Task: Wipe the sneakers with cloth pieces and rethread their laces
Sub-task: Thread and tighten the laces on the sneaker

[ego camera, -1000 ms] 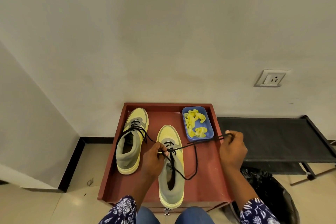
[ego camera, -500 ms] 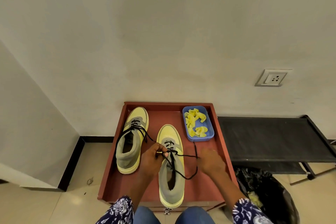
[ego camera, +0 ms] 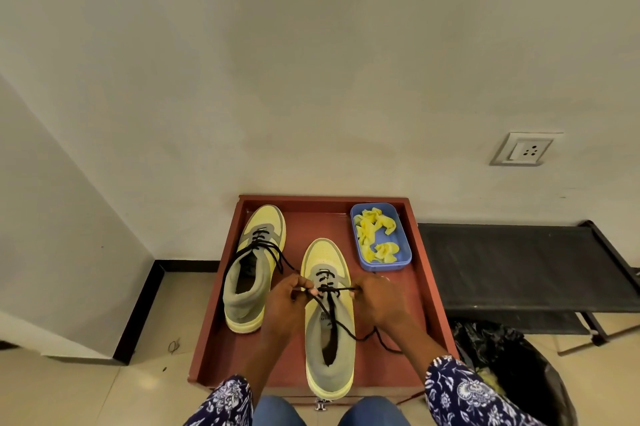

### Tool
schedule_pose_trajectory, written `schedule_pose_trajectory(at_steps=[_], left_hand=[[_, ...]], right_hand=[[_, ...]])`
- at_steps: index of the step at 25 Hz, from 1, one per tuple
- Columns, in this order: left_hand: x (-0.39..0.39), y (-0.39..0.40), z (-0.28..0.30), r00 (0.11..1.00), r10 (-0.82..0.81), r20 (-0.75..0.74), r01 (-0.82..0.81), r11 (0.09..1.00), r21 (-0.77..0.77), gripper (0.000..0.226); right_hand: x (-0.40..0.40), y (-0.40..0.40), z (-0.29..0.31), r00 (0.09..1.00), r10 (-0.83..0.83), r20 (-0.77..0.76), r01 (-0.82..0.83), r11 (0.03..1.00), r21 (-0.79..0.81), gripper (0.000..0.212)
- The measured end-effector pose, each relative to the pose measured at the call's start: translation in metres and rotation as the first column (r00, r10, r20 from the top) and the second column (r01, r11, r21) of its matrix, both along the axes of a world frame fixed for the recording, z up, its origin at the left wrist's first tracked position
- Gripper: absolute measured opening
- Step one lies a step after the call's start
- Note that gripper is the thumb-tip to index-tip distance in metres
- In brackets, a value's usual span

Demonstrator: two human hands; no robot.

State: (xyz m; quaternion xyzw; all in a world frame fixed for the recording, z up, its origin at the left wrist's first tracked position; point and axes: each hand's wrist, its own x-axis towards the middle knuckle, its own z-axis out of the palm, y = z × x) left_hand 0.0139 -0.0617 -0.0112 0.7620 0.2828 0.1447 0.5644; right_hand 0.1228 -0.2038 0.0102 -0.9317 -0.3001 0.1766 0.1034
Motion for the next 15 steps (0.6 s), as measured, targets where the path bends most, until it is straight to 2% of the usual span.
schedule_pose_trajectory(at_steps=[3, 7, 9, 11, 13, 15], left_hand=[[-0.006, 0.008, 0.002, 1.000, -0.009, -0.027, 0.010, 0.999, 0.043, 0.026], [-0.015, 0.023, -0.002, 0.995, -0.009, -0.098, 0.025, 0.987, 0.157, 0.021], [-0.018, 0.026, -0.005, 0.992, 0.001, -0.125, 0.018, 0.989, 0.146, 0.026], [-0.018, 0.027, -0.006, 0.989, -0.018, -0.148, 0.039, 0.990, 0.136, 0.034], [-0.017, 0.029, -0.005, 0.974, -0.090, -0.207, 0.115, 0.987, 0.111, 0.040], [-0.016, 0.032, -0.005, 0.962, -0.148, -0.229, 0.176, 0.979, 0.105, 0.045]], right_hand=[[0.006, -0.012, 0.003, 0.999, -0.034, 0.036, 0.034, 0.999, 0.003, 0.024], [0.013, -0.030, -0.008, 0.983, -0.164, 0.080, 0.172, 0.980, -0.102, 0.028], [0.010, -0.031, -0.017, 0.982, -0.182, 0.047, 0.187, 0.969, -0.160, 0.029], [0.004, -0.024, -0.023, 0.989, -0.142, -0.044, 0.129, 0.968, -0.214, 0.031], [-0.001, -0.018, -0.027, 0.989, -0.059, -0.132, 0.037, 0.985, -0.166, 0.035], [-0.004, -0.012, -0.030, 0.981, -0.005, -0.194, 0.002, 1.000, -0.019, 0.047]])
